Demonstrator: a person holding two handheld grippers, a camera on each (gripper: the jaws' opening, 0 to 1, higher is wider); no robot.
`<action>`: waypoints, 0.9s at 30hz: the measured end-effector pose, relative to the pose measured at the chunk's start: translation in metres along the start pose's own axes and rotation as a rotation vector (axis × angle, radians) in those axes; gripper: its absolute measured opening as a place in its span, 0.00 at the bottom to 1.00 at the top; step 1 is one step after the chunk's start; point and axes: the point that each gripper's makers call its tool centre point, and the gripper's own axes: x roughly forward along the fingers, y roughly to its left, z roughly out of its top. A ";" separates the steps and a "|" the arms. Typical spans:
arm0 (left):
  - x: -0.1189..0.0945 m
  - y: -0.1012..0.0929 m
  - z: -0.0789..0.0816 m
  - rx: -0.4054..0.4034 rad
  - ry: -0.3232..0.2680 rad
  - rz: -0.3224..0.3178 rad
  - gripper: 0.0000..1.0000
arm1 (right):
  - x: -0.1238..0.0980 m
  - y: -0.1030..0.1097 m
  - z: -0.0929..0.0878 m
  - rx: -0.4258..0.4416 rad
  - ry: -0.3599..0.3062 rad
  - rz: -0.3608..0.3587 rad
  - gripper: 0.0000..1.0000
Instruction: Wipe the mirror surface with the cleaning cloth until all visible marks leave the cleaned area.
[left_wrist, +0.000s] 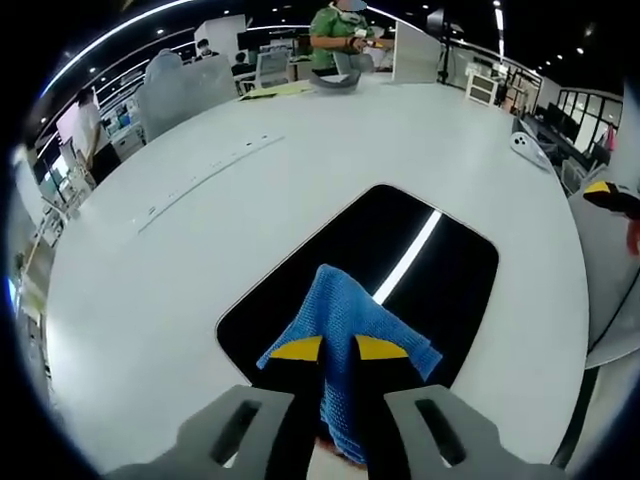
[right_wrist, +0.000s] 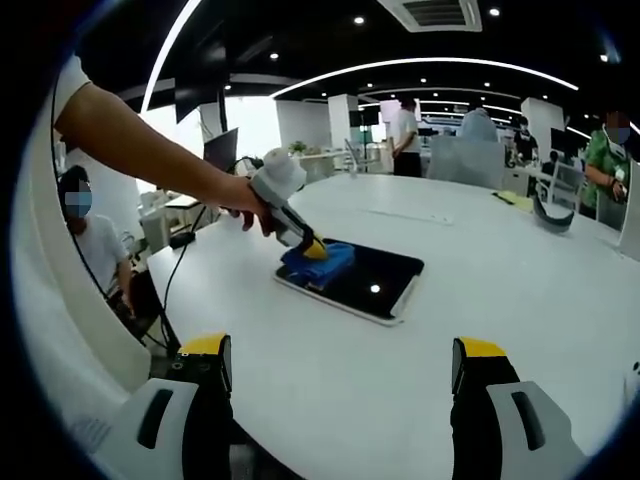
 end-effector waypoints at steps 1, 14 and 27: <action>-0.001 0.001 -0.001 0.003 0.000 0.001 0.09 | 0.000 0.001 0.000 -0.001 0.002 0.000 0.91; -0.010 0.013 -0.012 0.018 0.005 0.028 0.11 | -0.002 0.010 0.001 -0.018 0.004 0.006 0.91; -0.015 0.021 -0.018 0.002 0.008 0.047 0.12 | -0.003 0.017 0.006 -0.033 0.000 0.016 0.91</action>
